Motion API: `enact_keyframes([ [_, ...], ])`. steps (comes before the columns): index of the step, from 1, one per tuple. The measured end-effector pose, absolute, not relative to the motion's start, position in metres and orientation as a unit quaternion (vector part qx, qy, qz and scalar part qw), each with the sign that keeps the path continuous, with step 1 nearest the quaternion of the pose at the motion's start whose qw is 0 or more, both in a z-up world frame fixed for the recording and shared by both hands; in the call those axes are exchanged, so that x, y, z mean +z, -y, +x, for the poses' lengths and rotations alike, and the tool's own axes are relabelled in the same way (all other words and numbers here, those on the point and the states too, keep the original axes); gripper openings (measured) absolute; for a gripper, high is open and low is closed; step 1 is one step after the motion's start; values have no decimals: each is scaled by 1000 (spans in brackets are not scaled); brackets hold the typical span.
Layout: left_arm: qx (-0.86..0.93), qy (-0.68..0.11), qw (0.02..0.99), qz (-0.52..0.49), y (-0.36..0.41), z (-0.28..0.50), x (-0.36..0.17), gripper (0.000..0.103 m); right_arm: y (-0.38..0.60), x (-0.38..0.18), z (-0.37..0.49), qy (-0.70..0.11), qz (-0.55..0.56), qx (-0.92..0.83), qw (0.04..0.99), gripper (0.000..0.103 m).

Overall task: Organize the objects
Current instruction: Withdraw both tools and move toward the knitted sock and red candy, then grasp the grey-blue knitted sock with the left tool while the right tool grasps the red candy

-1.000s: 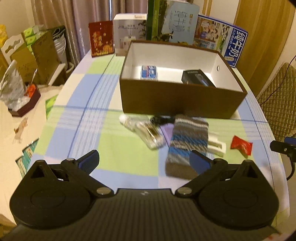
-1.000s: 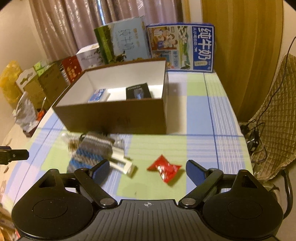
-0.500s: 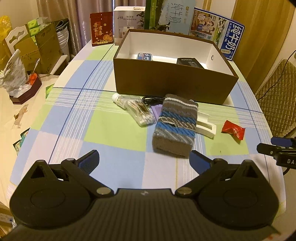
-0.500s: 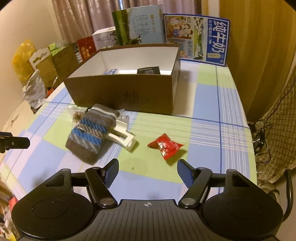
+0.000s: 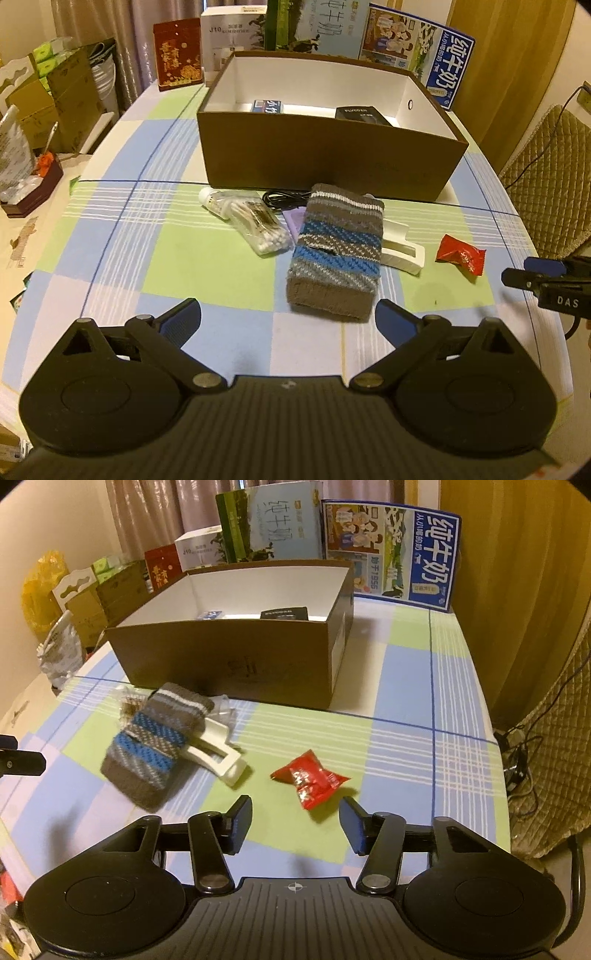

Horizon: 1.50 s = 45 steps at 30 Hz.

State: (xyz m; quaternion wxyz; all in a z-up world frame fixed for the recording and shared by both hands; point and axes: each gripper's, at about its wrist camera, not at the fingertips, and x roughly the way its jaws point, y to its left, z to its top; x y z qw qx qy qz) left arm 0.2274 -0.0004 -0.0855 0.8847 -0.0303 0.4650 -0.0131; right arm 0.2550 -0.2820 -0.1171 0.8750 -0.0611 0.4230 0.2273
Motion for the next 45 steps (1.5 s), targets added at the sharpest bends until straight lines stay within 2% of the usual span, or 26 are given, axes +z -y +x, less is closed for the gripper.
enact_keyframes([
  [23, -36, -473, 880, -12, 3, 283, -123, 98, 248, -180, 322, -436, -184, 273, 837, 48],
  [24, -40, -473, 880, -9, 5, 286, -124, 98, 248, -181, 322, -438, -184, 272, 837, 45],
  [25, -44, -473, 880, -5, 7, 288, -125, 98, 248, -182, 322, -440, -184, 273, 836, 34],
  [29, -65, -475, 877, 11, 17, 299, -131, 98, 253, -182, 318, -445, -163, 267, 839, 28],
  [30, -69, -476, 876, 15, 19, 301, -133, 98, 255, -181, 316, -446, -153, 260, 843, 22],
  [45, -117, -485, 863, 76, 57, 339, -168, 97, 295, -164, 292, -468, -18, 164, 868, 21],
])
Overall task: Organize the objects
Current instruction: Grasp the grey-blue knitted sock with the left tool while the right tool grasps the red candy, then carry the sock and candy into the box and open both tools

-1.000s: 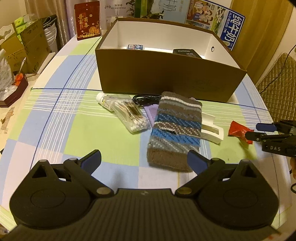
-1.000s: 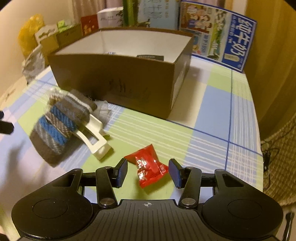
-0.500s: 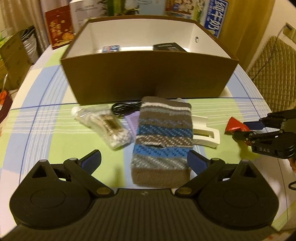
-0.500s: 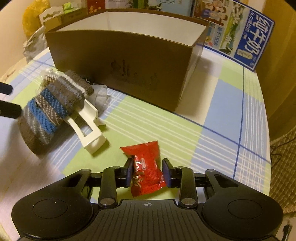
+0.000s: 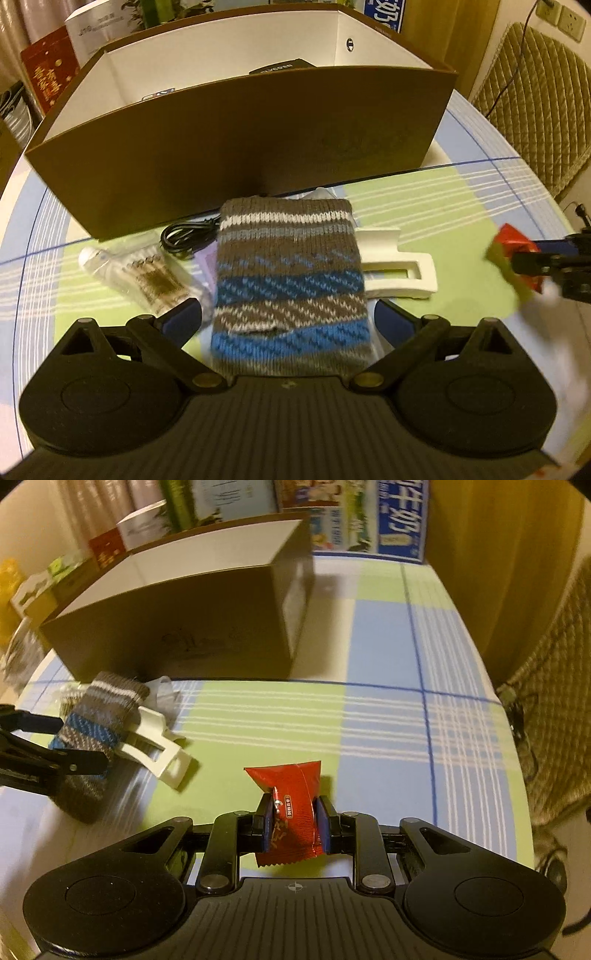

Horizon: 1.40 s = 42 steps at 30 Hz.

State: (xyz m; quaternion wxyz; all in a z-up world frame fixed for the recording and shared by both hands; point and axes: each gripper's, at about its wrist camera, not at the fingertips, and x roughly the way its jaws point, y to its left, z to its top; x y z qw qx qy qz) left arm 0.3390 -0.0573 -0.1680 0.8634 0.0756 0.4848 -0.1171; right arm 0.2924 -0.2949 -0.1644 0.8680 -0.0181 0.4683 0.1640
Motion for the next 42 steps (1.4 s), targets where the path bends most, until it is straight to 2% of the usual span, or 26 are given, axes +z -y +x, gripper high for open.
enact_keyframes([
  [1, -117, -485, 863, 76, 57, 340, -169, 96, 296, -164, 292, -469, -14, 159, 869, 21],
  [7, -133, -482, 862, 76, 54, 345, -172, 68, 303, -160, 290, -469, -2, 144, 871, 21],
  [9, -142, -471, 866, 86, 53, 341, -168, 42, 303, -159, 289, -469, 0, 143, 872, 21],
  [12, -150, -462, 870, 83, 47, 336, -161, 31, 300, -156, 288, -469, 4, 151, 870, 21],
  [30, -100, -407, 907, 26, -3, 327, -71, 29, 240, -94, 295, -398, -16, 260, 879, 21],
  [42, -81, -362, 928, -23, -31, 391, -11, 29, 169, -38, 357, -337, -10, 318, 886, 21],
])
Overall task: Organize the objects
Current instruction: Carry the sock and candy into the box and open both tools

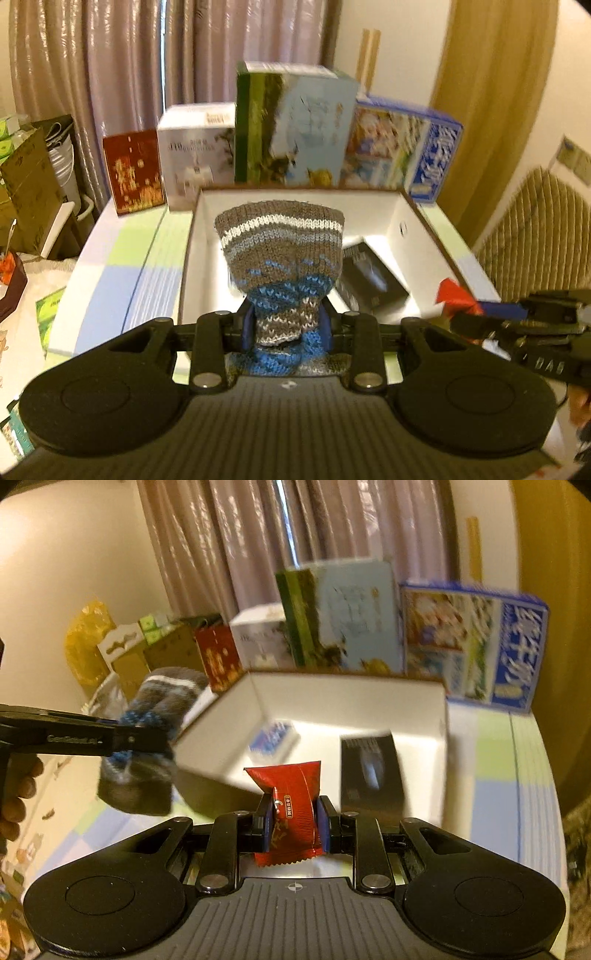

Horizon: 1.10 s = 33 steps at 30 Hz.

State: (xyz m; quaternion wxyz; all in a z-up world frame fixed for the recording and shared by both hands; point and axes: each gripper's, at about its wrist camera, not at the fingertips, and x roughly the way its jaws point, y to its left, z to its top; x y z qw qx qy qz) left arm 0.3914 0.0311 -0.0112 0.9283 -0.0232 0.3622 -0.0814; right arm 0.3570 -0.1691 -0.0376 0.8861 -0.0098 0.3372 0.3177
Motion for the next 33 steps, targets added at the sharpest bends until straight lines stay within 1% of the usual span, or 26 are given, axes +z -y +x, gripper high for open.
enact_keyframes([
  [4, -78, -355, 931, -31, -37, 424, -4, 29, 146, -35, 386, -339, -3, 316, 886, 21],
  [7, -84, -365, 927, -38, -38, 445, -10, 29, 131, -42, 407, -348, -6, 307, 886, 21],
  [16, -82, -430, 898, -37, -37, 497, -59, 29, 114, -79, 444, -400, -13, 270, 876, 21],
  [23, -89, -458, 884, -36, -31, 514, -84, 29, 113, -96, 456, -419, -17, 255, 871, 21],
  [31, -94, -477, 873, -33, -25, 526, -101, 29, 113, -103, 466, -429, -18, 246, 869, 21],
  [32, -96, -481, 871, -31, -23, 528, -103, 30, 113, -104, 467, -430, -18, 245, 869, 21],
  [33, -99, -484, 869, -31, -22, 530, -105, 33, 113, -105, 468, -431, -18, 245, 868, 21],
])
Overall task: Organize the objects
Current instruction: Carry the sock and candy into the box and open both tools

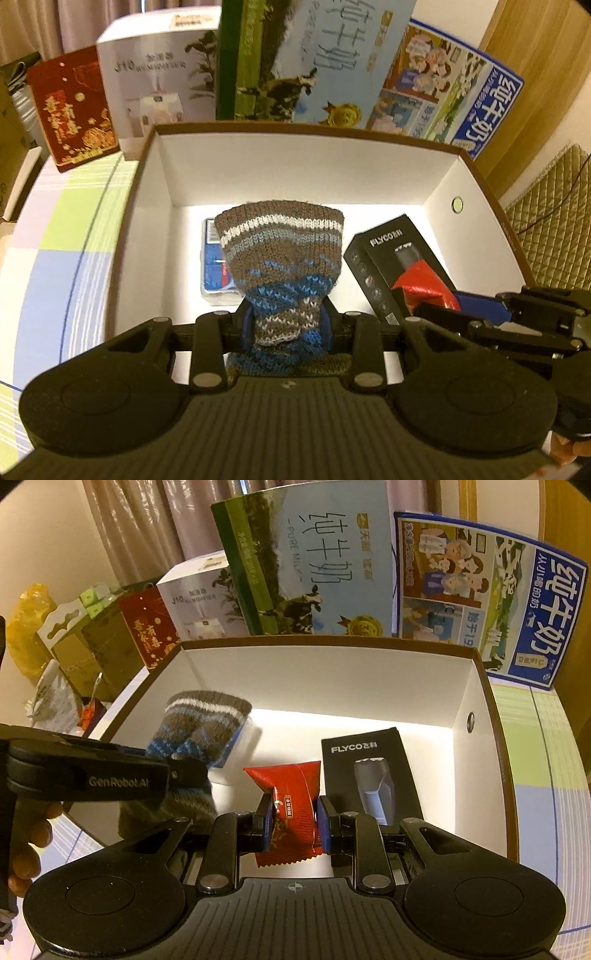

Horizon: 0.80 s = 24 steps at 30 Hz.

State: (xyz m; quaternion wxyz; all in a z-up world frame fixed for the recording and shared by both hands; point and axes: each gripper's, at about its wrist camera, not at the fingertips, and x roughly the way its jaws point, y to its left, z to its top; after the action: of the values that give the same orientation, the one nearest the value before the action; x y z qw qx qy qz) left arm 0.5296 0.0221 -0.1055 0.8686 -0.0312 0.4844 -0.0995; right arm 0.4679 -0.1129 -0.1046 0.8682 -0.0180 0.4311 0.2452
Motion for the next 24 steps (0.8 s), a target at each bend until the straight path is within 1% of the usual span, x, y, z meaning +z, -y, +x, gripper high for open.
enact_keyframes([
  [1, -104, -490, 865, -32, -21, 531, -108, 36, 113, -105, 469, -432, -18, 245, 868, 21],
  [3, -105, -499, 860, -37, -20, 534, -112, 44, 112, -106, 471, -433, -18, 245, 867, 21],
  [7, -101, -499, 860, -32, -21, 536, -115, 53, 111, -108, 474, -436, -17, 246, 866, 21],
  [9, -99, -497, 862, -31, -23, 536, -113, 71, 111, -109, 476, -437, -15, 248, 865, 21],
  [10, -96, -493, 864, -30, -24, 536, -111, 73, 110, -109, 477, -437, -14, 248, 864, 21],
  [14, -83, -481, 873, -14, -29, 536, -102, 78, 105, -110, 479, -439, -17, 252, 862, 21],
  [20, -70, -479, 875, -12, -40, 538, -98, 79, 95, -111, 481, -432, -31, 253, 865, 22],
  [23, -64, -478, 876, -13, -44, 536, -95, 79, 94, -111, 481, -432, -33, 252, 865, 30],
  [24, -62, -477, 876, -14, -45, 535, -94, 79, 95, -110, 480, -433, -33, 252, 865, 37],
])
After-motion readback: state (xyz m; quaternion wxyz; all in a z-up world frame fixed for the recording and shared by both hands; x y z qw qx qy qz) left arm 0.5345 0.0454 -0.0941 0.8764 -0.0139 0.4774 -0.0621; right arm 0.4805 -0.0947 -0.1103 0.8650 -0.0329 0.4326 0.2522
